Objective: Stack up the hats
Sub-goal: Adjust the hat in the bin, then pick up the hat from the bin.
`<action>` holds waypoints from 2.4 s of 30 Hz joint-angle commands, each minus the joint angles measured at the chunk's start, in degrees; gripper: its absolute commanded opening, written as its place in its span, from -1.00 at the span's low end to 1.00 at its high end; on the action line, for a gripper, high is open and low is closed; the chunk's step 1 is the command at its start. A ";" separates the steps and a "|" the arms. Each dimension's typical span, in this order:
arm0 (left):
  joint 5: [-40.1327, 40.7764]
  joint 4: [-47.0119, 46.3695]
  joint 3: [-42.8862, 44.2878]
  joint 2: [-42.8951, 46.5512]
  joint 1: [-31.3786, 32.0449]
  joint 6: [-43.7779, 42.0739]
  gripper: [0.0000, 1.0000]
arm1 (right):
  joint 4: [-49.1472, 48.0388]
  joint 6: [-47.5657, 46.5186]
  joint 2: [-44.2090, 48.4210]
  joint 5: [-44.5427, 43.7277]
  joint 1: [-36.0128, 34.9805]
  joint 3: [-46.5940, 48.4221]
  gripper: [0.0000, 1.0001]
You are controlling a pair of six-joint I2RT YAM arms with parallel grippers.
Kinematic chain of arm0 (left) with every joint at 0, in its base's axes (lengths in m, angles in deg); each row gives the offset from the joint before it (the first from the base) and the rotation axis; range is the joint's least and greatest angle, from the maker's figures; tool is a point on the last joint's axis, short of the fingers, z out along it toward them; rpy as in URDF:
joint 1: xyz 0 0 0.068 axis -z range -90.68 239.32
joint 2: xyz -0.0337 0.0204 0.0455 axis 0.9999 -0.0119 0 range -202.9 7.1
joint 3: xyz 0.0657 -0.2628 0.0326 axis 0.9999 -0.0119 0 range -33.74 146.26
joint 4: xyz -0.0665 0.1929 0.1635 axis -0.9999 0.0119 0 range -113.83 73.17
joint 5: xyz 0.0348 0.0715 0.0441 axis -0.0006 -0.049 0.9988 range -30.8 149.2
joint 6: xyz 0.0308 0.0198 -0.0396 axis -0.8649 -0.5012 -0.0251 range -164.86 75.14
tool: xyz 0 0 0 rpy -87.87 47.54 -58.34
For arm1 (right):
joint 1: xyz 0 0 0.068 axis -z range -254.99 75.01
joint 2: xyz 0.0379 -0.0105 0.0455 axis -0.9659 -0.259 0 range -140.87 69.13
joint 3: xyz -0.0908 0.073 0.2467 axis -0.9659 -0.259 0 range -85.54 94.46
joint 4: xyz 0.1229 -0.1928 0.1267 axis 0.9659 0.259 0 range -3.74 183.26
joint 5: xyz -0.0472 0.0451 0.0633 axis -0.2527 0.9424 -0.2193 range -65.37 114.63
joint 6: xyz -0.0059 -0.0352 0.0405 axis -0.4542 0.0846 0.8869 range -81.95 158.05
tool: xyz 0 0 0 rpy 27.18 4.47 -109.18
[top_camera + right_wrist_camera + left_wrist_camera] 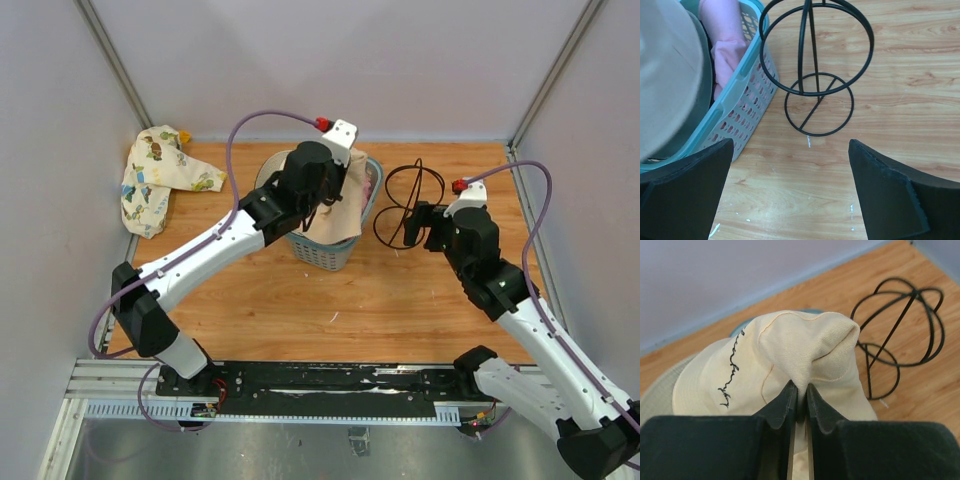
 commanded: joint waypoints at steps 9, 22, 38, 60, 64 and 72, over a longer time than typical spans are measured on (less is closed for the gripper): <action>0.36 -1.31 -4.38 0.94 -0.15 2.89 -0.40 | -4.91 1.19 -3.62 5.89 -0.60 2.21 0.97; -1.37 -0.95 -3.76 0.13 -1.42 4.48 0.13 | -6.49 0.39 -5.60 7.43 -0.59 3.78 0.97; -5.24 -5.81 -11.48 6.54 -5.11 5.33 0.09 | -8.01 0.82 -5.26 8.10 -0.63 2.38 0.97; -8.26 -8.54 -14.08 5.11 -5.25 4.83 -0.64 | -8.23 0.83 -5.27 7.96 -0.59 1.87 0.97; -7.85 -8.75 -13.39 4.91 -5.25 4.32 -0.87 | -8.28 0.64 -5.27 7.78 -0.59 1.87 0.97; -6.03 -7.04 -8.07 8.68 -5.25 3.33 -0.99 | -7.92 0.02 -5.42 7.72 -0.64 3.00 0.97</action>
